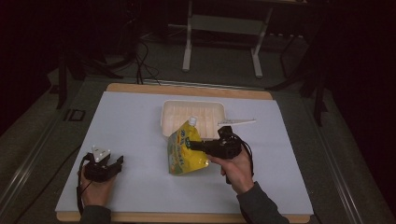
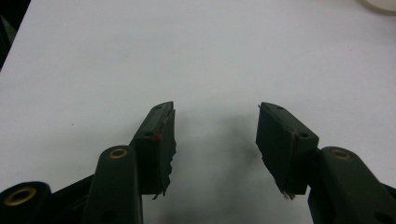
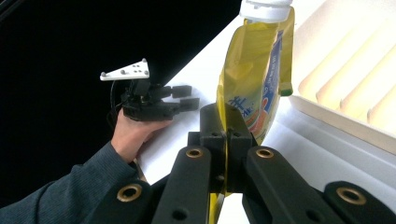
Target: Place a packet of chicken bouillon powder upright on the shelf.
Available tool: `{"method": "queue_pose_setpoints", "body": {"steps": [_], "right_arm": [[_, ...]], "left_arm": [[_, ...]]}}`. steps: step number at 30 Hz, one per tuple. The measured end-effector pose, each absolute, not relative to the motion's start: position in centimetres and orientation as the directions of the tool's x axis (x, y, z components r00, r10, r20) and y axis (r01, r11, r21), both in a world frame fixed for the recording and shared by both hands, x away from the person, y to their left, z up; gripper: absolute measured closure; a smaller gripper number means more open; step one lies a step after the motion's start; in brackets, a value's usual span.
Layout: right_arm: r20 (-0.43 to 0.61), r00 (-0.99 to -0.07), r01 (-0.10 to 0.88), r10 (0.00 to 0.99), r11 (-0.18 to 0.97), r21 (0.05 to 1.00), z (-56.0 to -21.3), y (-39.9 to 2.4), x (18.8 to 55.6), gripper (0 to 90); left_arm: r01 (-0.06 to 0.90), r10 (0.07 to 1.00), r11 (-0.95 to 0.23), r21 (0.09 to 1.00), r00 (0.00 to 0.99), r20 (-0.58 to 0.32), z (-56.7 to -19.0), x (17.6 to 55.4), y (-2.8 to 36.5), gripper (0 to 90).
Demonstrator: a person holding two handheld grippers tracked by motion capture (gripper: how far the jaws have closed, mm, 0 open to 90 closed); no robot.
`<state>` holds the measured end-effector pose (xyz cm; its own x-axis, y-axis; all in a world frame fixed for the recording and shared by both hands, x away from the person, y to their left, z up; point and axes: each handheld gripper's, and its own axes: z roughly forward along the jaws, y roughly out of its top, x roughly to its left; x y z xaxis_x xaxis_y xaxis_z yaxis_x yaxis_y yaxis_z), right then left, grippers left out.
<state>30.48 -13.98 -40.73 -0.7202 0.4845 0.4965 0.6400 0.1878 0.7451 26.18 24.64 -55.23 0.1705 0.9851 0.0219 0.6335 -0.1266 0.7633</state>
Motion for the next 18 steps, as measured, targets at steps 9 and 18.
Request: {"method": "queue_pose_setpoints", "body": {"steps": [9, 18], "right_arm": [[0.485, -0.725, 0.628, 0.49, 0.179, 0.758, -39.9, -14.4, 30.4, 89.9], [0.471, -0.728, 0.612, 0.498, 0.162, 0.774, -38.8, -15.0, 30.4, 89.9]], "left_arm": [[0.633, 0.985, -0.126, 0.764, 0.171, 0.021, -55.2, 26.2, 24.6, 47.1], [0.634, 0.985, -0.126, 0.763, 0.171, 0.021, -55.2, 26.2, 24.6, 47.1]]}}
